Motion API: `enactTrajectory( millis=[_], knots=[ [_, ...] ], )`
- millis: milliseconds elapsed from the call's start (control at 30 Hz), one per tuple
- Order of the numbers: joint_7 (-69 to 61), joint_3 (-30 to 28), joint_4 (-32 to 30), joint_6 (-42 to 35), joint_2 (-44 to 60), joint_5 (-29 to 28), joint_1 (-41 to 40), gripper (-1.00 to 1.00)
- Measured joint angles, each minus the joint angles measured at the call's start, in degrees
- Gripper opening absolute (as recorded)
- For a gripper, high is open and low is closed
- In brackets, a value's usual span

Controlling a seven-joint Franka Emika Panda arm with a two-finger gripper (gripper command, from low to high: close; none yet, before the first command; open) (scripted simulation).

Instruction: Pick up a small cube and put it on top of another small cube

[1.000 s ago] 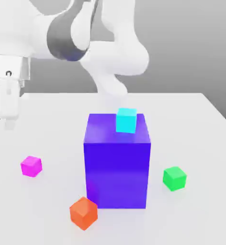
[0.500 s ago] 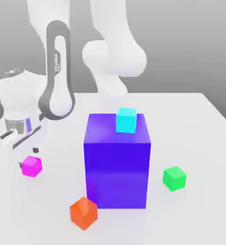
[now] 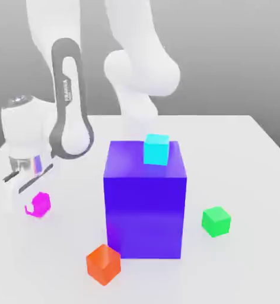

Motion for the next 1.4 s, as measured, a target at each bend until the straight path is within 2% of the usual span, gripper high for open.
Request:
enactTrajectory(
  millis=[200, 333, 867, 1400],
  knots=[
    [5.3, -3.3, -1.7, -6.2, -7.8, -7.0, 1.5, -1.0],
    [3.3, -2.4, -0.3, -7.4, -11.1, -8.0, 1.1, -1.0],
    [-41.1, 4.7, 3.1, -10.1, -18.2, -10.2, 22.2, -1.0],
    [-86.2, 8.5, 5.1, -12.7, -25.0, -13.1, 45.1, -1.0]
  ],
)
